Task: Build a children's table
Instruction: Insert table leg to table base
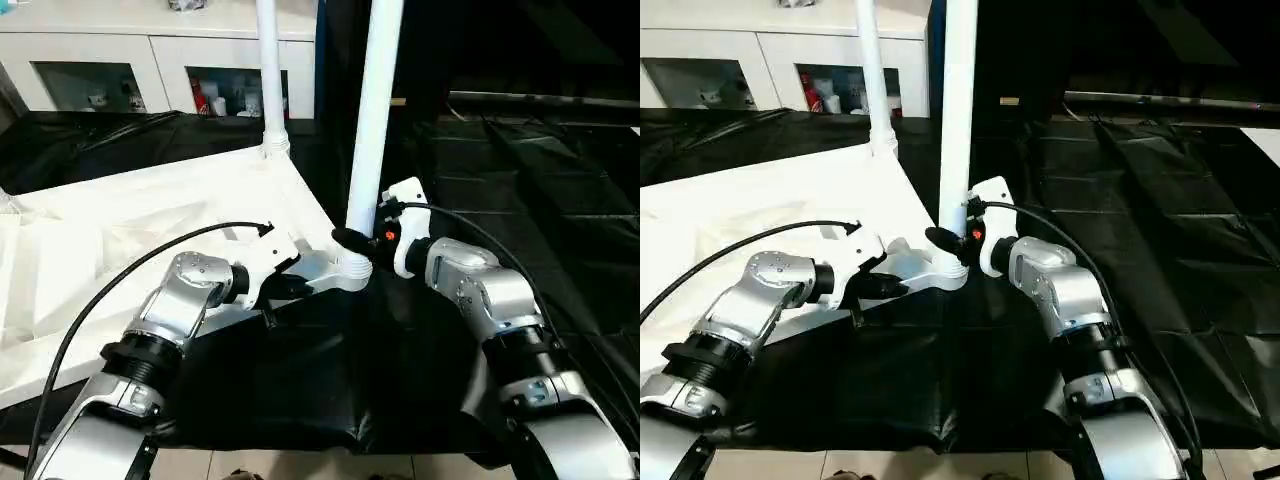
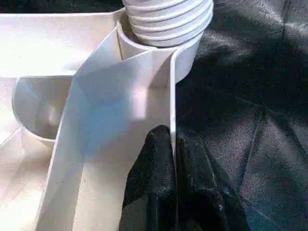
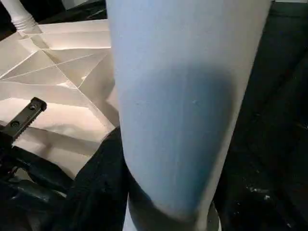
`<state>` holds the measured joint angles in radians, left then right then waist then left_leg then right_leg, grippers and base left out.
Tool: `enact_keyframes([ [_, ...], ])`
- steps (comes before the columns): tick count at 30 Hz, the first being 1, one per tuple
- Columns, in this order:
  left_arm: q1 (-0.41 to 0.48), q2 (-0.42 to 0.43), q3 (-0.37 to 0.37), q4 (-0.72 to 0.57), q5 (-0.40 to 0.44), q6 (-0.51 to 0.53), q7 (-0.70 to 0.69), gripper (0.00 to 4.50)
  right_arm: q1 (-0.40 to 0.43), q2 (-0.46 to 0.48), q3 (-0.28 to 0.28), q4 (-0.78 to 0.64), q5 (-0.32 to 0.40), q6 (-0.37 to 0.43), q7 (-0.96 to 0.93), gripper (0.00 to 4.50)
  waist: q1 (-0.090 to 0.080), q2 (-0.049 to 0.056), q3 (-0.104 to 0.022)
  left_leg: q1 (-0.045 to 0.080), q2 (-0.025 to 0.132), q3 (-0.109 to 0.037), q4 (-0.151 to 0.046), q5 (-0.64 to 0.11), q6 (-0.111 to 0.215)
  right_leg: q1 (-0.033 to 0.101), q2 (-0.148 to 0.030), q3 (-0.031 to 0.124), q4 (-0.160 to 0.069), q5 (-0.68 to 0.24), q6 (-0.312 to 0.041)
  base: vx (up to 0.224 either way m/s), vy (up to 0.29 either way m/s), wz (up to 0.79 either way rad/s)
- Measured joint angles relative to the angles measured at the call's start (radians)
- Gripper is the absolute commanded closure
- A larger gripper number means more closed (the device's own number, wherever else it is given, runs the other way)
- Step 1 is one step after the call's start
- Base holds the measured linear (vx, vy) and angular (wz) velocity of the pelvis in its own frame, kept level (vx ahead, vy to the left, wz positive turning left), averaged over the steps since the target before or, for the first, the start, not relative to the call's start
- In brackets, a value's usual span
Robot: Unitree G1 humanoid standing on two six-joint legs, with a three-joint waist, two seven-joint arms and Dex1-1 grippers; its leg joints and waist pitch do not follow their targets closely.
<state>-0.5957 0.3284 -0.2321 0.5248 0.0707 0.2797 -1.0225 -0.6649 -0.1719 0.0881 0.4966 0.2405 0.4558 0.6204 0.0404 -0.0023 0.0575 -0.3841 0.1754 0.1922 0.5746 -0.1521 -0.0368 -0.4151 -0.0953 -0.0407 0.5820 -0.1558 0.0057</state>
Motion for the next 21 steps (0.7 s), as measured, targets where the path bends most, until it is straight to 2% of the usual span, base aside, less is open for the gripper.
enact_keyframes([
  [5,0.0,0.015,-0.003,-0.01,0.001,0.015,-0.013,4.5,-0.023,0.008,0.0,0.073,-0.009,-0.057,0.01,2.61,0.001,-0.005,-0.001,0.0,0.001,0.0,0.0,0.0,-0.001,-0.002,0.0,-0.001,0.005,0.0,0.0,0.0,0.0,0.0],
  [12,0.0,0.023,-0.003,-0.009,0.001,0.028,-0.017,4.5,-0.04,0.022,-0.005,0.134,-0.014,-0.098,0.023,2.61,-0.002,-0.013,-0.003,0.002,0.002,0.0,0.002,-0.001,-0.002,-0.002,0.0,0.0,0.011,0.0,0.0,0.0,0.0,0.0],
  [16,-0.003,0.023,-0.004,-0.008,0.001,0.036,-0.017,4.5,-0.042,0.032,-0.027,0.162,-0.003,-0.113,0.025,2.61,-0.004,-0.016,-0.005,0.002,0.002,0.0,0.002,-0.001,-0.003,-0.002,0.0,0.0,0.011,0.0,0.0,0.0,0.0,0.0],
  [21,-0.008,0.017,-0.004,-0.002,0.001,0.046,-0.016,4.5,-0.011,0.042,-0.081,0.165,0.04,-0.125,0.025,2.61,0.0,-0.016,-0.006,0.002,0.002,0.0,0.002,-0.002,-0.003,-0.002,0.0,0.0,0.011,0.001,-0.001,0.0,0.0,0.0],
])
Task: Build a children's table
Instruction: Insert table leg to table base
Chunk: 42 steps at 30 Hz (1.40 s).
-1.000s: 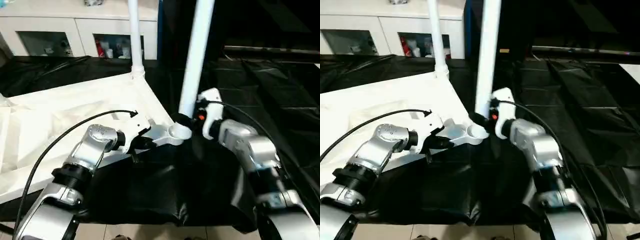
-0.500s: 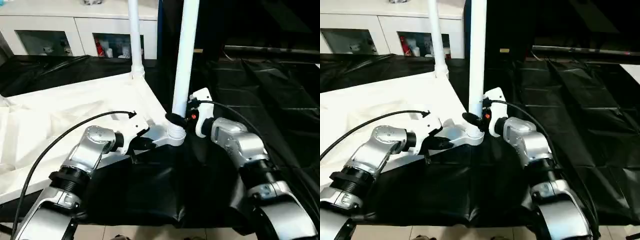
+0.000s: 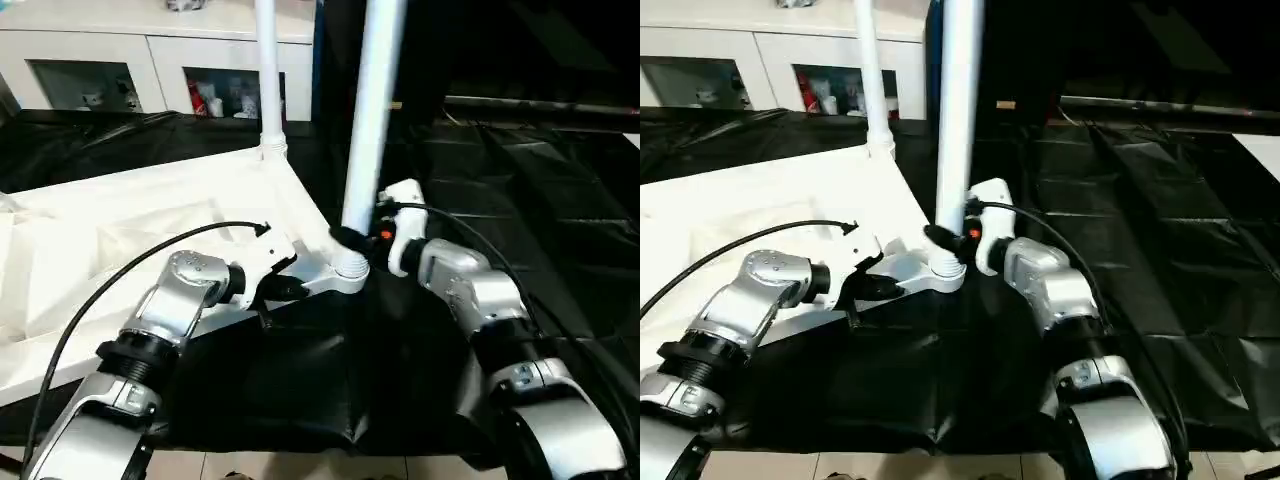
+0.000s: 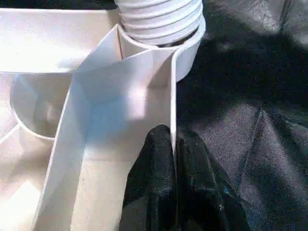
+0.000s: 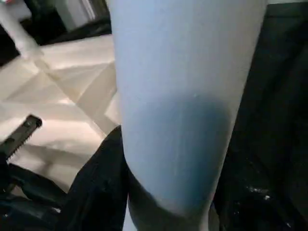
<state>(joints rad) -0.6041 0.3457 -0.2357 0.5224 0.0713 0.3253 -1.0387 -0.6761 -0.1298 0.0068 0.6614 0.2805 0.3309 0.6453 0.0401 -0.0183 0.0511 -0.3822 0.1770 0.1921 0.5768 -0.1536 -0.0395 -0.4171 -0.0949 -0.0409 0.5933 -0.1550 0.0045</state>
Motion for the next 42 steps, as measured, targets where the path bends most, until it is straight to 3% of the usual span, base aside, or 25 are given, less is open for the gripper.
enact_keyframes([
  [13,-0.023,-0.014,-0.001,0.05,-0.009,-0.001,0.004,4.5,0.104,0.041,-0.04,-0.058,0.015,-0.107,-0.039,2.61,0.011,0.009,-0.004,0.001,0.0,-0.001,0.0,-0.001,-0.001,0.001,0.0,0.0,0.0,0.0,0.001,0.0,0.0,0.0],
  [17,-0.04,-0.024,-0.001,0.087,-0.016,-0.009,0.007,4.5,0.146,0.067,-0.06,-0.072,0.026,-0.163,-0.072,2.61,0.016,0.021,-0.004,0.002,0.0,-0.002,0.0,-0.002,-0.003,0.002,0.001,0.0,-0.001,0.0,0.001,0.0,0.0,0.0],
  [26,-0.062,-0.042,-0.014,0.134,-0.016,-0.032,0.008,4.5,0.207,0.071,-0.055,-0.146,0.019,-0.187,-0.101,2.61,0.021,0.043,-0.005,0.002,-0.001,-0.005,-0.001,-0.002,-0.003,0.004,0.001,-0.002,-0.002,-0.001,0.002,0.0,0.0,0.0],
  [35,-0.067,-0.047,-0.018,0.143,-0.015,-0.047,0.009,4.5,0.245,0.015,0.03,-0.241,-0.068,-0.192,-0.088,2.61,0.022,0.037,-0.006,-0.001,-0.001,-0.006,-0.001,-0.002,-0.003,0.005,0.001,-0.002,-0.004,-0.002,0.004,0.0,0.0,0.0],
  [42,-0.056,-0.036,-0.019,0.117,-0.008,-0.049,0.011,4.5,0.238,0.0,0.056,-0.253,-0.093,-0.175,-0.068,2.61,0.021,0.012,-0.003,-0.001,-0.001,-0.006,-0.002,-0.002,-0.003,0.004,0.001,-0.002,-0.004,-0.003,0.005,0.0,0.0,0.0],
])
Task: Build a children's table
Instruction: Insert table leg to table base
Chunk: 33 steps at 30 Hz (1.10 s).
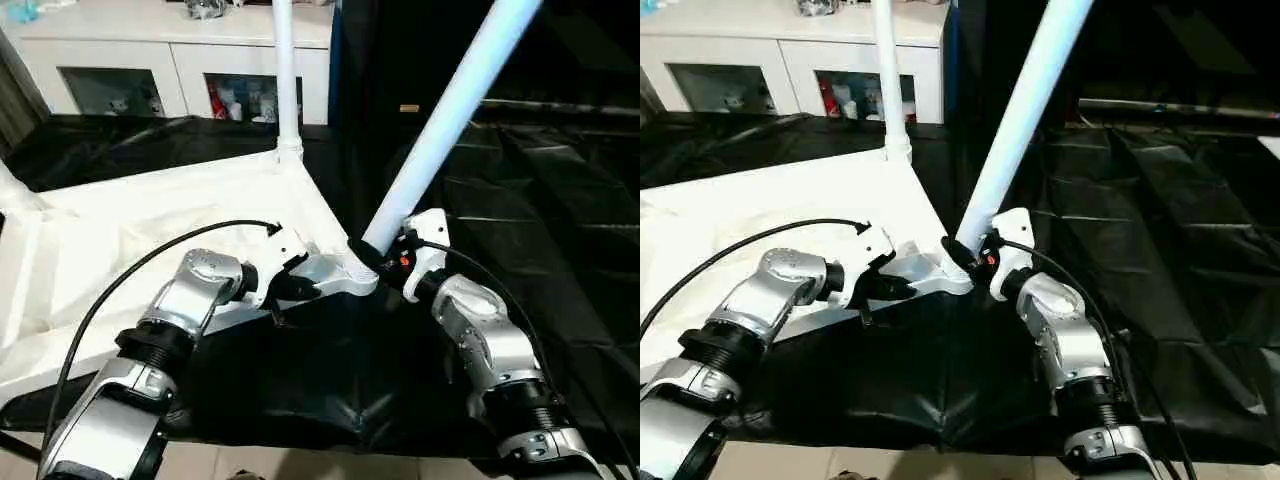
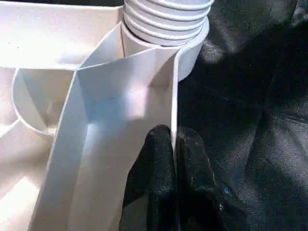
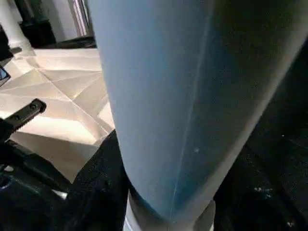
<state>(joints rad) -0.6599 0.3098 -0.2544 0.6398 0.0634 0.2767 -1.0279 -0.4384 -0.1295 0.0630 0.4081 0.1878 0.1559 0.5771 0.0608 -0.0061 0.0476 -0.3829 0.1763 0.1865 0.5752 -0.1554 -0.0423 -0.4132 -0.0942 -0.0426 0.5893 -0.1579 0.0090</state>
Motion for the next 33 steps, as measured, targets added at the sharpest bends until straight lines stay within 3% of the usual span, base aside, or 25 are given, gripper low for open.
enact_keyframes([
  [8,0.039,0.039,-0.006,-0.076,0.02,-0.002,0.01,4.5,-0.096,0.002,0.024,0.105,-0.012,0.016,0.049,2.61,-0.015,-0.033,-0.001,0.0,0.0,-0.003,-0.002,0.0,0.0,-0.004,0.0,-0.003,0.0,0.0,0.0,0.0,0.0,0.0],
  [14,0.066,0.061,-0.007,-0.125,0.023,-0.004,0.007,4.5,-0.158,0.003,0.043,0.184,-0.032,0.006,0.087,2.61,-0.026,-0.044,0.0,0.001,0.0,-0.006,-0.003,0.0,0.0,-0.006,0.0,-0.005,-0.001,0.0,0.0,0.0,0.0,0.0],
  [21,0.074,0.07,-0.008,-0.141,0.023,-0.003,-0.003,4.5,-0.19,0.003,0.045,0.244,-0.04,-0.029,0.118,2.61,-0.027,-0.042,-0.001,0.002,0.0,-0.007,-0.003,-0.003,-0.005,-0.006,0.001,-0.005,-0.001,0.0,0.0,0.0,0.0,0.0],
  [27,0.096,0.093,-0.009,-0.165,0.006,-0.003,-0.043,4.5,-0.214,-0.003,0.054,0.29,-0.04,-0.055,0.186,2.61,-0.032,-0.03,-0.002,0.003,0.0,-0.009,-0.003,-0.005,-0.008,-0.005,0.002,-0.004,-0.001,0.001,-0.002,0.0,0.0,0.0],
  [33,0.115,0.127,-0.01,-0.186,-0.023,-0.003,-0.103,4.5,-0.218,-0.025,0.077,0.294,-0.038,-0.072,0.293,2.61,-0.028,-0.03,-0.002,0.01,0.0,-0.012,-0.003,-0.009,-0.015,-0.001,0.004,-0.005,0.002,0.002,-0.004,0.0,0.0,0.0],
])
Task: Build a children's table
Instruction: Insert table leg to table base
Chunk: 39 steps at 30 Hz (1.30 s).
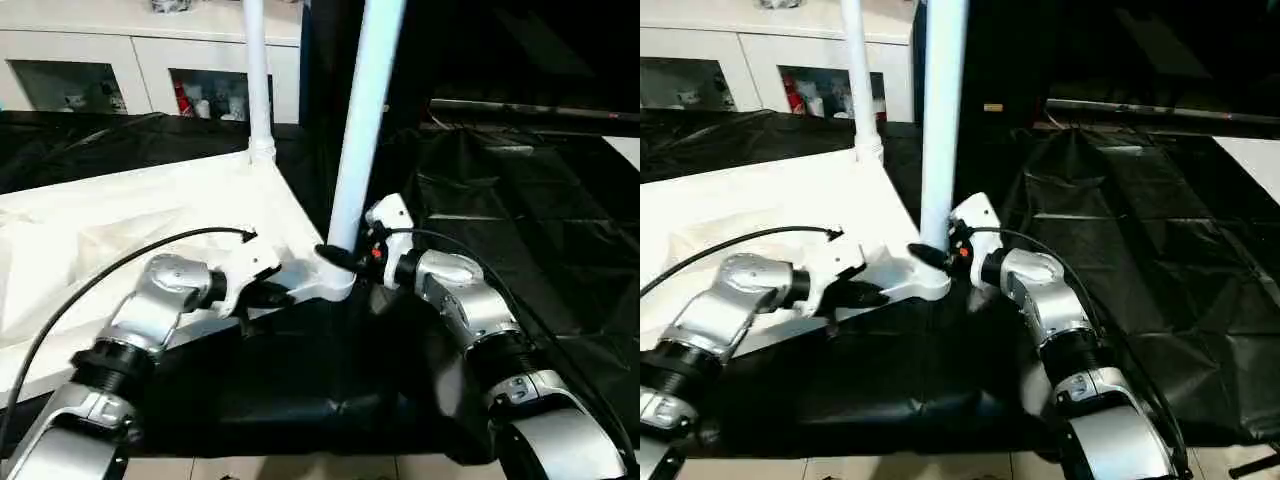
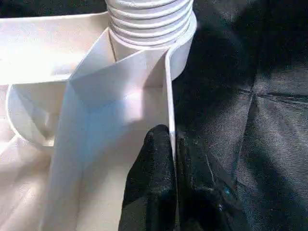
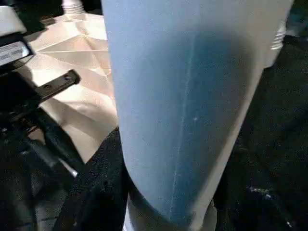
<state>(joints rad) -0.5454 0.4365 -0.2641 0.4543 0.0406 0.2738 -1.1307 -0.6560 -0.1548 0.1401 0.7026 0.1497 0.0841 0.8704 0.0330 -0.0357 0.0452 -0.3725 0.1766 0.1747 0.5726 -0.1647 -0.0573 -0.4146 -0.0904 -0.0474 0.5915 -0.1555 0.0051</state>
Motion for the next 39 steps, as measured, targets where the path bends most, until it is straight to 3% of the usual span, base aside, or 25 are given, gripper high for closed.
enact_keyframes([
  [11,0.041,0.071,-0.04,-0.085,-0.027,0.002,-0.143,4.5,0.1,-0.087,0.061,-0.155,0.037,-0.006,0.237,2.61,0.027,0.001,0.0,0.005,0.001,0.0,0.0,-0.003,-0.004,0.006,0.0,0.0,0.0,-0.003,0.0,0.0,0.0,0.0],
  [19,0.082,0.115,-0.072,-0.166,-0.044,0.012,-0.212,4.5,0.165,-0.133,0.099,-0.272,0.054,0.02,0.345,2.61,0.031,0.0,-0.001,0.006,0.001,0.0,0.0,-0.003,-0.004,0.009,0.0,0.001,0.001,-0.006,0.005,0.0,0.0,0.0],
  [24,0.065,0.081,-0.067,-0.117,-0.022,-0.018,-0.187,4.5,0.174,-0.133,0.088,-0.264,0.052,0.021,0.304,2.61,0.031,0.001,-0.001,0.008,0.0,0.0,0.0,-0.003,-0.004,0.013,0.0,0.002,-0.001,-0.007,0.007,0.0,0.0,0.0],
  [26,0.037,0.041,-0.052,-0.053,-0.007,-0.025,-0.117,4.5,0.153,-0.108,0.065,-0.212,0.034,0.021,0.203,2.61,0.028,0.002,-0.001,0.013,0.0,0.0,0.0,-0.003,-0.004,0.014,0.0,0.002,-0.002,-0.008,0.008,-0.039,0.001,-0.01],
  [28,0.013,0.008,-0.045,-0.005,0.002,-0.018,-0.05,4.5,0.127,-0.079,0.053,-0.169,0.009,0.022,0.095,2.61,0.018,0.009,0.002,0.017,0.0,-0.007,0.0,-0.003,-0.004,0.019,-0.002,-0.012,-0.015,-0.009,0.01,-0.085,0.012,-0.06],
  [30,-0.014,-0.034,-0.034,0.046,0.004,0.003,0.025,4.5,0.102,-0.039,0.028,-0.118,-0.005,0.025,-0.04,2.61,0.0,0.031,0.013,0.018,0.008,-0.032,-0.002,-0.004,-0.004,0.044,-0.004,-0.059,-0.052,-0.011,0.008,-0.077,0.043,-0.16],
  [31,-0.02,-0.045,-0.031,0.053,0.004,0.01,0.047,4.5,0.095,-0.03,0.021,-0.105,-0.007,0.025,-0.081,2.61,-0.003,0.038,0.018,0.012,0.017,-0.034,-0.007,-0.004,-0.004,0.055,-0.005,-0.077,-0.045,-0.034,-0.003,-0.132,0.036,-0.13],
  [32,-0.037,-0.074,-0.028,0.075,0.005,0.03,0.078,4.5,0.097,-0.019,0.002,-0.096,-0.007,0.025,-0.132,2.61,0.01,0.04,0.023,0.007,0.017,-0.017,-0.015,-0.004,-0.005,0.047,-0.008,-0.081,0.025,-0.079,-0.034,-0.111,-0.004,0.03],
  [33,-0.057,-0.1,-0.028,0.093,0.015,0.047,0.113,4.5,0.088,-0.008,-0.018,-0.074,-0.007,0.025,-0.179,2.61,0.028,0.016,0.014,0.007,0.018,0.01,-0.019,-0.003,-0.005,0.052,-0.01,-0.058,0.083,-0.105,-0.045,-0.111,-0.004,0.03],
  [34,-0.067,-0.112,-0.017,0.103,0.019,0.059,0.144,4.5,0.06,0.006,-0.021,-0.046,-0.008,0.031,-0.228,2.61,0.039,-0.02,0.003,0.014,0.012,0.031,-0.015,-0.003,-0.007,0.055,-0.01,-0.021,0.104,-0.138,0.001,0.053,-0.128,0.06],
  [35,-0.082,-0.14,0.001,0.129,0.023,0.078,0.191,4.5,0.034,0.031,-0.03,-0.013,-0.018,0.033,-0.307,2.61,0.055,-0.011,0.004,0.011,0.008,0.001,0.031,-0.036,-0.011,0.041,-0.006,-0.018,0.103,-0.14,-0.001,0.133,-0.103,-0.35],
  [36,-0.094,-0.159,0.013,0.147,0.022,0.099,0.22,4.5,0.013,0.051,-0.036,0.015,-0.025,0.03,-0.372,2.61,0.067,0.008,-0.002,0.008,-0.001,-0.043,0.053,-0.035,-0.011,0.045,-0.003,-0.027,0.1,-0.139,-0.001,0.133,-0.103,-0.35],
  [37,-0.116,-0.187,0.018,0.168,0.024,0.126,0.256,4.5,-0.011,0.077,-0.048,0.051,-0.034,0.025,-0.455,2.61,0.068,0.02,-0.007,0.01,-0.003,-0.058,0.044,-0.033,-0.032,0.04,-0.001,-0.041,0.098,-0.134,-0.004,0.049,0.016,-0.32],
  [39,-0.142,-0.227,0.031,0.181,0.028,0.168,0.328,4.5,-0.055,0.102,-0.066,0.112,-0.042,0.02,-0.579,2.61,0.055,0.016,-0.01,0.005,0.002,-0.053,0.028,-0.019,-0.035,0.033,0.003,-0.041,0.078,-0.093,-0.019,0.0,0.0,0.0],
])
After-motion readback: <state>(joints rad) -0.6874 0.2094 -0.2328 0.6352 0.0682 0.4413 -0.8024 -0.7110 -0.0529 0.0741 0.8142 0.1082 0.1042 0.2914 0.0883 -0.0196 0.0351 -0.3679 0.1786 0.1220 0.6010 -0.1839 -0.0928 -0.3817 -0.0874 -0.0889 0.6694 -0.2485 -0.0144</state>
